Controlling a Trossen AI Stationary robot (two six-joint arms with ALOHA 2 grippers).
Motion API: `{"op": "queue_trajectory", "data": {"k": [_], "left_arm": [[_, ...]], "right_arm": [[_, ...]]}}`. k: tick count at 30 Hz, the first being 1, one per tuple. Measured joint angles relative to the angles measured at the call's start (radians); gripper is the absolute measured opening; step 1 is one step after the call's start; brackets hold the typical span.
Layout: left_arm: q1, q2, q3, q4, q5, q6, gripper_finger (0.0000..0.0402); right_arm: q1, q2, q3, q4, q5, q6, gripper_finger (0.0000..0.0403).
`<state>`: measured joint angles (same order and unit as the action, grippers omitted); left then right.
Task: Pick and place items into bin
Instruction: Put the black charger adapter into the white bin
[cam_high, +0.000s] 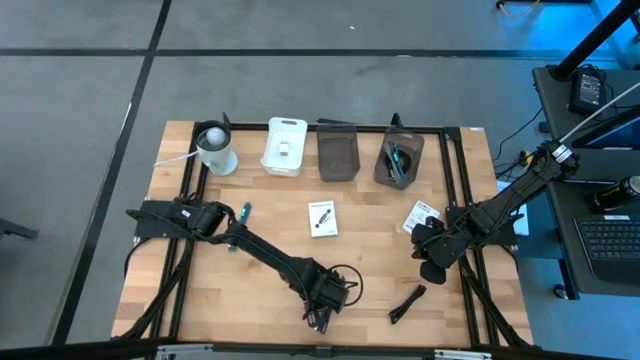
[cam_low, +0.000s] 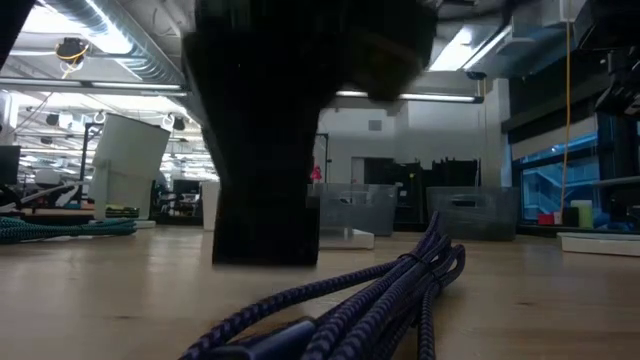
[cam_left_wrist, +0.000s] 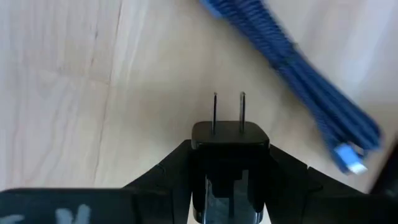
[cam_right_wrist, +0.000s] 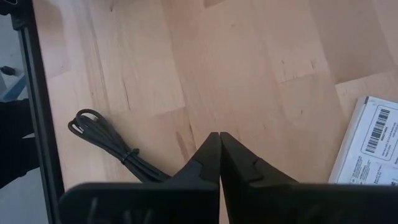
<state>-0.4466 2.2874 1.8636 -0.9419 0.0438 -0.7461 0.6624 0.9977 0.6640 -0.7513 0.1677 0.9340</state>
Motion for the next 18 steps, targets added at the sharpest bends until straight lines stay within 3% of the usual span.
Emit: {"op": "queue_trajectory", "data": {"k": [6,13,18], "left_arm": [[0.005,-0.064,0.002,-0.009,-0.035,0.032,0.0141],[0.019,-0.156,0.002,-0.029,-0.151,0.063,0.0141],[0.062,-0.229,0.002,-0.124,-0.214,0.109,0.0141]], "right_arm": [[0.000,0.000,0.000,0.000,0.000,0.000,0.0004],[0.000,0.000,0.000,0.004,0.000,0.000,0.0004],[0.000,0.000,0.000,0.014,0.000,0.000,0.0004]]}}
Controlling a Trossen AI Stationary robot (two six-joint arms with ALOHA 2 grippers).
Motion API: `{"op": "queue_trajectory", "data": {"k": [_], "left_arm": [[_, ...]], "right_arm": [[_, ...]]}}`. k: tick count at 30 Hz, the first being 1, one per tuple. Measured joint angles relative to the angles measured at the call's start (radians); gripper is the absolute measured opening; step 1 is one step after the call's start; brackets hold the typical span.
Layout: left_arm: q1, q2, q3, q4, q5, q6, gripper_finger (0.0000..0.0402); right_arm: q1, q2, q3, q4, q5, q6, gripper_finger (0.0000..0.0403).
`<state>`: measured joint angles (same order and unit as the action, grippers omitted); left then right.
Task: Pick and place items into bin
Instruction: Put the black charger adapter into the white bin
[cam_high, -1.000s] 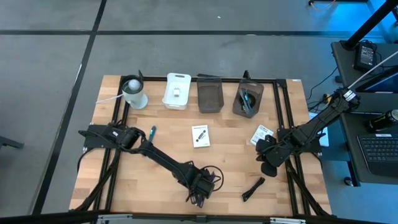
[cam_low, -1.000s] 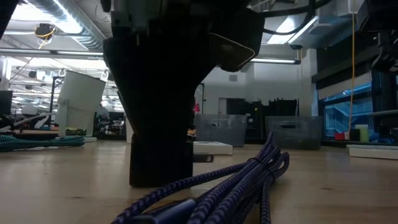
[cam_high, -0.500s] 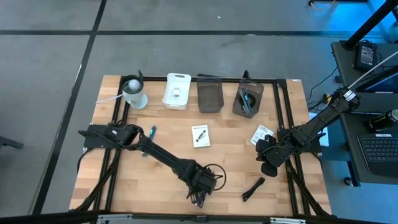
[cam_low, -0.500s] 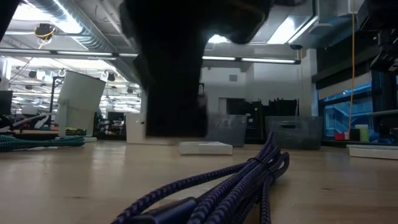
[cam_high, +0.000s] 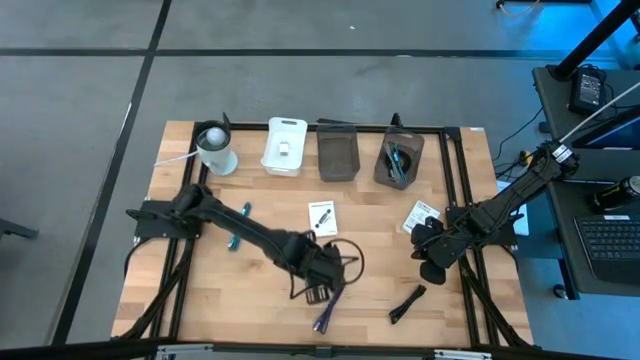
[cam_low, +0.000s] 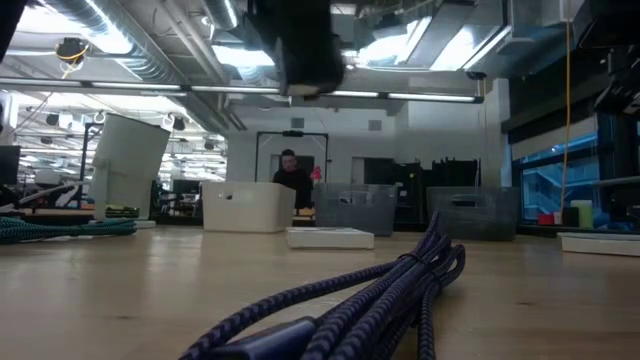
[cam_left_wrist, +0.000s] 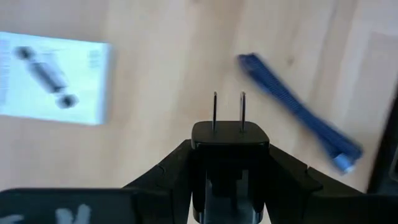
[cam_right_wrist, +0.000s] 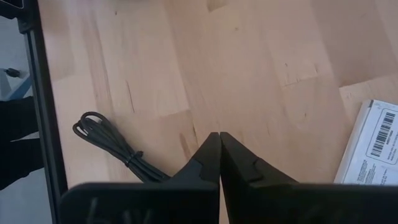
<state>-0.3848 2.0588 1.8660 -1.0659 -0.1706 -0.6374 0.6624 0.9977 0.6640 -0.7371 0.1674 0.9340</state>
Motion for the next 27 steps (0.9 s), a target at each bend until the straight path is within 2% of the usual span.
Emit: {"op": "queue_trajectory", "data": {"k": [4,9,13,17,22,27], "left_arm": [[0.056,-0.057,0.000,-0.103,-0.015,0.089,0.0141],[0.147,-0.130,0.000,-0.234,-0.096,0.233,0.0141],[0.247,-0.186,0.000,-0.298,-0.143,0.382,0.0141],[0.376,-0.240,-0.024,-0.317,-0.132,0.545,0.0141],[0.570,-0.360,-0.213,-0.190,-0.074,0.691,0.0141],[0.785,-0.474,-0.426,0.071,0.074,0.788,0.0141]], "right_arm": [[0.000,0.000,0.000,0.013,0.001,0.000,0.0004],[0.000,0.001,0.000,0.032,0.055,0.003,0.0004],[0.000,0.001,0.000,0.033,0.085,0.003,0.0004],[0.000,0.001,0.000,0.039,0.112,0.029,0.0004],[0.000,0.001,0.000,0.039,0.205,0.086,0.0004],[-0.002,0.002,0.000,0.040,0.274,0.148,0.0004]]}}
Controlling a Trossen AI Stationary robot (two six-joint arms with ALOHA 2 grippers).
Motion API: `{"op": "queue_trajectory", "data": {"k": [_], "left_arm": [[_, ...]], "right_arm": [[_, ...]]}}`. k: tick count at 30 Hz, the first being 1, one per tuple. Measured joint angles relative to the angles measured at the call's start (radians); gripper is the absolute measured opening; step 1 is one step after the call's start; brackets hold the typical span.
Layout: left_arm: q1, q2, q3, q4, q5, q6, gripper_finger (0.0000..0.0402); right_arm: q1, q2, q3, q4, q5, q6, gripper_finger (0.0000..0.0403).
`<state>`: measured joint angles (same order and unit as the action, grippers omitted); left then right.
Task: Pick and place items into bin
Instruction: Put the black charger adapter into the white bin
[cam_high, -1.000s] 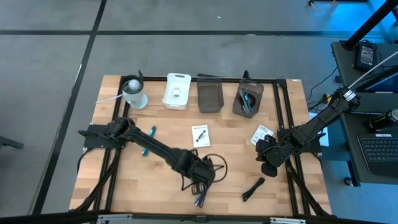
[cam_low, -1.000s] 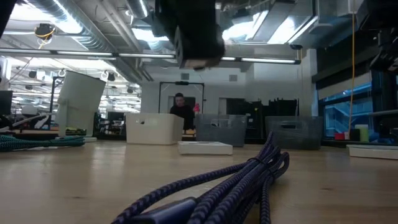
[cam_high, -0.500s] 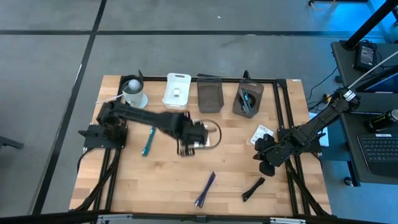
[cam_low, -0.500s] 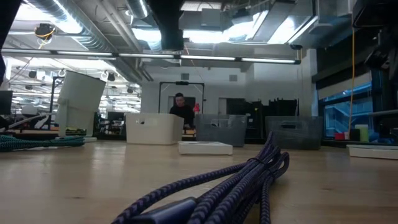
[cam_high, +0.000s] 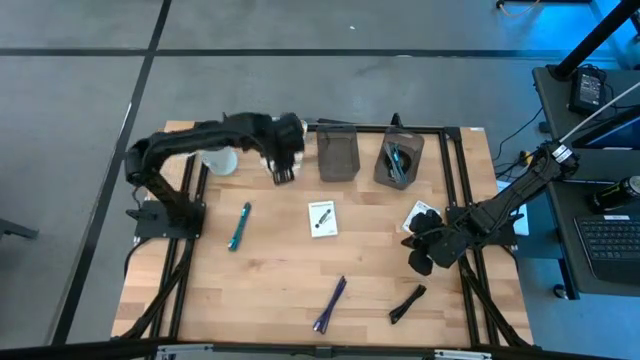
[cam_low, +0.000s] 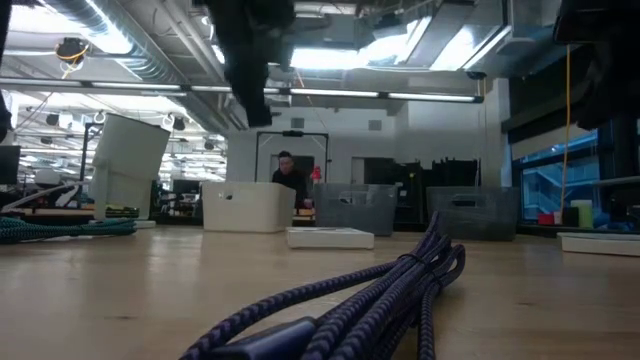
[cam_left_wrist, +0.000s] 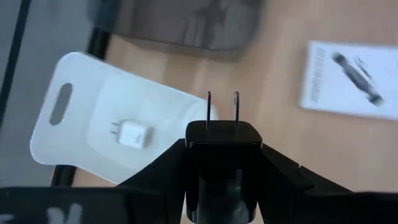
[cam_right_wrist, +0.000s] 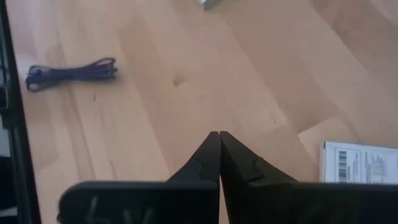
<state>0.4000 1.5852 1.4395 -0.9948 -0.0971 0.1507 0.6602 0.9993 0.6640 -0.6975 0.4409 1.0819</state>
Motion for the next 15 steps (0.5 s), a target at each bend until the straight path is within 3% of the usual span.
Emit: {"op": "queue_trajectory", "data": {"k": [8,15], "left_arm": [[0.261,0.030,-0.103,0.195,0.161,0.102,0.0141],[0.351,0.150,-0.103,0.252,0.184,0.212,0.0141]], "right_arm": [[-0.036,0.000,0.000,0.012,0.014,0.072,0.0004],[-0.072,0.000,0.000,0.016,0.015,0.149,0.0004]]}}
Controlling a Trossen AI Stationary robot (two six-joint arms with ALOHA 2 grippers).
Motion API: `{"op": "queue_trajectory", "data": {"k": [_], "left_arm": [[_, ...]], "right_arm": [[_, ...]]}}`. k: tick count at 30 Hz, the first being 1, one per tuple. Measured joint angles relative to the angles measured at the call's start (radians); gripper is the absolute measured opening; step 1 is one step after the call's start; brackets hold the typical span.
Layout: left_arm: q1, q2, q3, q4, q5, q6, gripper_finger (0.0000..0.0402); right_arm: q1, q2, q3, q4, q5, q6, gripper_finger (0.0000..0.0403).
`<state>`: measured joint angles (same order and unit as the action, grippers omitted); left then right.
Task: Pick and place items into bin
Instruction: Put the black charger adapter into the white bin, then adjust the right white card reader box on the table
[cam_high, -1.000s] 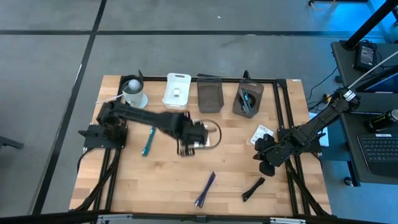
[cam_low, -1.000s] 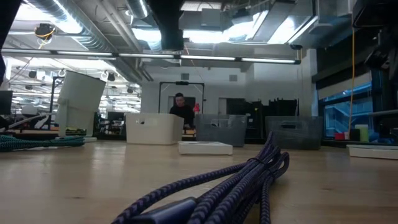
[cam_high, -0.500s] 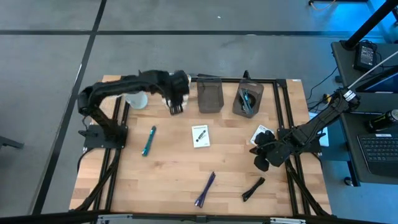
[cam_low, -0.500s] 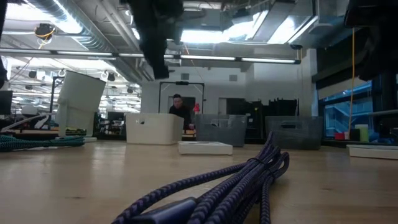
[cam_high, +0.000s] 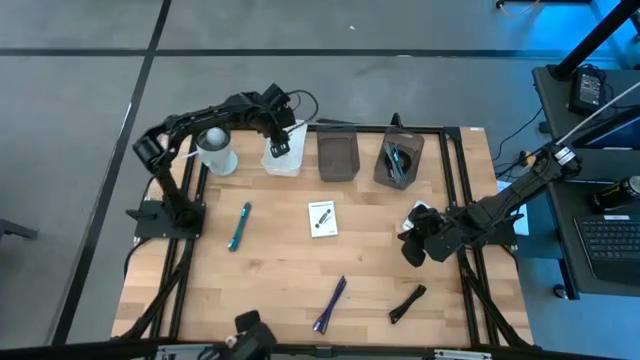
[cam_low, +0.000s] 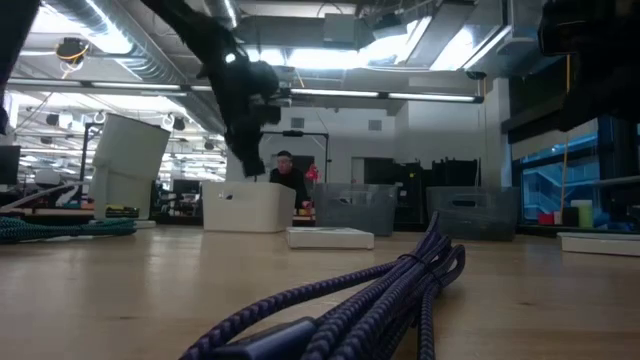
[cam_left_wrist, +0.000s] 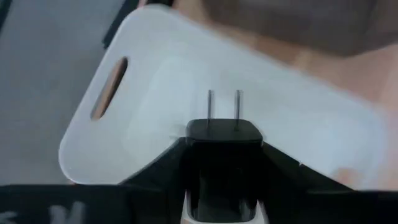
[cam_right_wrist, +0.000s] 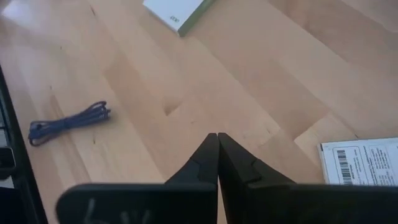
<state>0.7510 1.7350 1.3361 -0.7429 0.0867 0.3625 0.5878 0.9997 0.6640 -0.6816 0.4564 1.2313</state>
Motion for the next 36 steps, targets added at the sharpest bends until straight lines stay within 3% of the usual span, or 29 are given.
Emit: {"op": "queue_trajectory", "data": {"k": [11,19,36], "left_arm": [[0.016,0.144,0.000,0.045,-0.004,0.028,0.0154],[0.016,0.145,0.000,0.094,-0.013,0.017,0.0184],[0.012,0.131,0.001,0.089,-0.010,-0.011,0.0182]], "right_arm": [[-0.054,0.000,0.000,0.028,0.000,0.003,0.0004],[-0.069,0.000,0.000,0.037,0.000,0.003,0.0004],[-0.069,0.000,0.000,0.034,0.000,-0.001,0.0004]]}}
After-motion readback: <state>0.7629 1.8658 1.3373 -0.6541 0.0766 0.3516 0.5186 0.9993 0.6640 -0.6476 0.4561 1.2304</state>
